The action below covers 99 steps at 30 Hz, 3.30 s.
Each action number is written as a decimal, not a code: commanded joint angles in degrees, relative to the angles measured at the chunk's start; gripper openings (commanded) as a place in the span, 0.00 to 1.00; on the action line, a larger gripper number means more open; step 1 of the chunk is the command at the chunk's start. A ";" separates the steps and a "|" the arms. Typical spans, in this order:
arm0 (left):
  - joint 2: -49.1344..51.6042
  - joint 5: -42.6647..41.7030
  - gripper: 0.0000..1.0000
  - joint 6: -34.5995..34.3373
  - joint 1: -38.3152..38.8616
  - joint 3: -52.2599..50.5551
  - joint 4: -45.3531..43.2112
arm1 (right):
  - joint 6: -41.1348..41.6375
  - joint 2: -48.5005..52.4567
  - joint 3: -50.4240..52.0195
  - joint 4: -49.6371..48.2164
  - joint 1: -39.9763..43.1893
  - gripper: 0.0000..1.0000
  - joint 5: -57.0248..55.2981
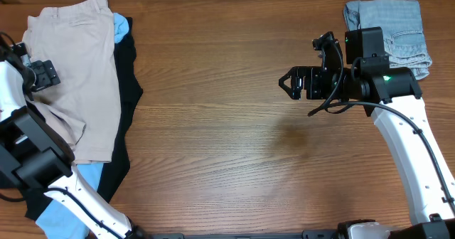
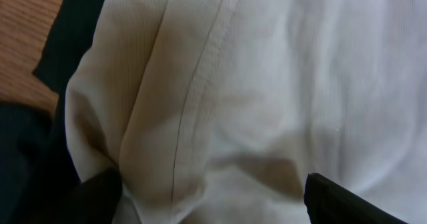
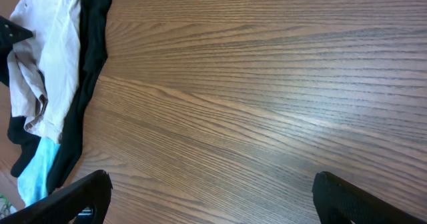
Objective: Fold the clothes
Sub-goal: 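Reach the left gripper to the beige shorts on the pile and grasp, then pull the beige shorts off the pile toward the table center with left gripper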
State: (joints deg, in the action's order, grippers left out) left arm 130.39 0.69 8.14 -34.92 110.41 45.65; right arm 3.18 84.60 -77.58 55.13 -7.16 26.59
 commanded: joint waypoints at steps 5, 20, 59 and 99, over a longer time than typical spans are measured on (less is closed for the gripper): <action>0.74 -0.55 0.62 1.51 -0.26 1.25 -2.43 | -0.20 -0.02 -1.22 -0.90 0.09 1.00 0.07; -0.85 -1.33 0.04 -2.19 2.10 2.36 3.32 | -0.20 -0.02 -1.22 -1.92 0.09 0.94 0.07; 6.80 -27.10 0.07 -12.02 72.52 19.45 6.78 | 1.07 -2.25 -15.93 19.39 31.91 0.88 -1.01; 3.48 -11.26 0.99 -9.42 20.90 24.76 40.28 | 0.04 13.55 -15.63 11.15 8.26 0.86 -2.36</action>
State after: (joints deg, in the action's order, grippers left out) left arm 132.81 -11.55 -2.42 -12.12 141.18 87.05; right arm 3.38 96.71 -92.12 67.37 1.98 25.08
